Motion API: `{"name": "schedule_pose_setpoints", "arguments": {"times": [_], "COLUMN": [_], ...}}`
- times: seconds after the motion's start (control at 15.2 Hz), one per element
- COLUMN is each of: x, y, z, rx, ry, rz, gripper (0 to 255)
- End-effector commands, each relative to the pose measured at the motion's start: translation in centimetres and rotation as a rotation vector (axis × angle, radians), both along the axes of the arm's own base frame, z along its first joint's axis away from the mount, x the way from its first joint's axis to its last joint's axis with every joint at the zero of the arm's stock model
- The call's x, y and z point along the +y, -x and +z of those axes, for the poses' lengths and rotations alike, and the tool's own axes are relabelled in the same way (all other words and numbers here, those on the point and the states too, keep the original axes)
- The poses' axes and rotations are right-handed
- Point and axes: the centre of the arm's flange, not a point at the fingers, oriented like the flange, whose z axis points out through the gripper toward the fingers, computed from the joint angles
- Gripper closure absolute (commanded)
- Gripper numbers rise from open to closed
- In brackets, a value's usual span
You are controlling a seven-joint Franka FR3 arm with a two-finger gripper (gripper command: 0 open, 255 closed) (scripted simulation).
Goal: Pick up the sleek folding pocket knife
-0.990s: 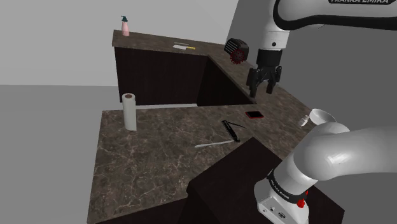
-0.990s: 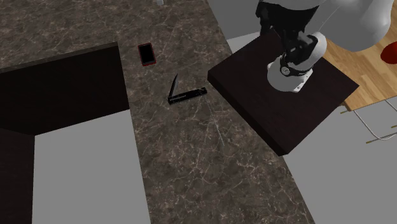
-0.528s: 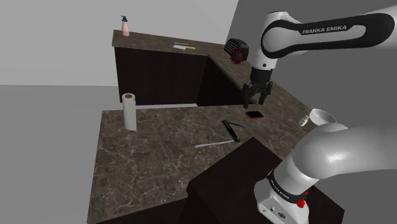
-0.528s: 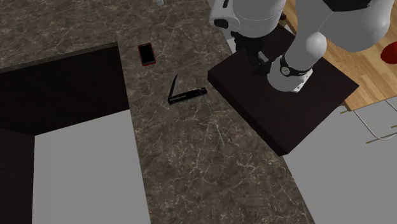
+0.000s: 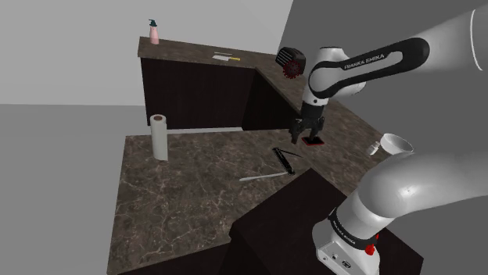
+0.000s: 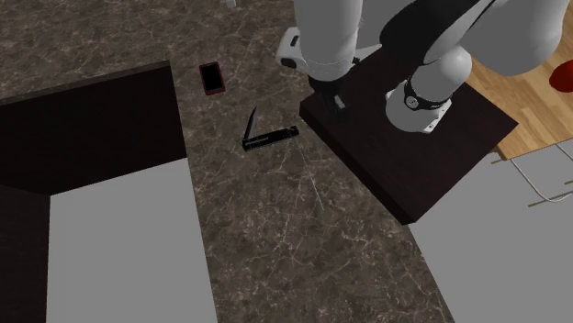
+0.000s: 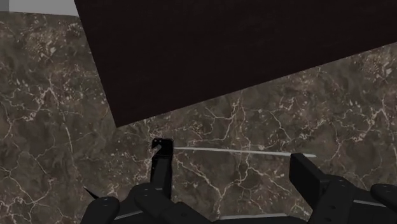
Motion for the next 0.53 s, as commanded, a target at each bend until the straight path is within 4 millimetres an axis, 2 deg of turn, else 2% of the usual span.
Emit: {"name": "schedule_pose_setpoints", "arguments": {"times": [0.0,0.46], "x": [-1.5,-6.0], "y": [-0.7,-2.6], "z": [-2.2,-9.9], "rx": [-0.016,-0.058], "ry": [0.0,-0.005], "rz": [-0.01,-0.043], "gripper": [0,0]}}
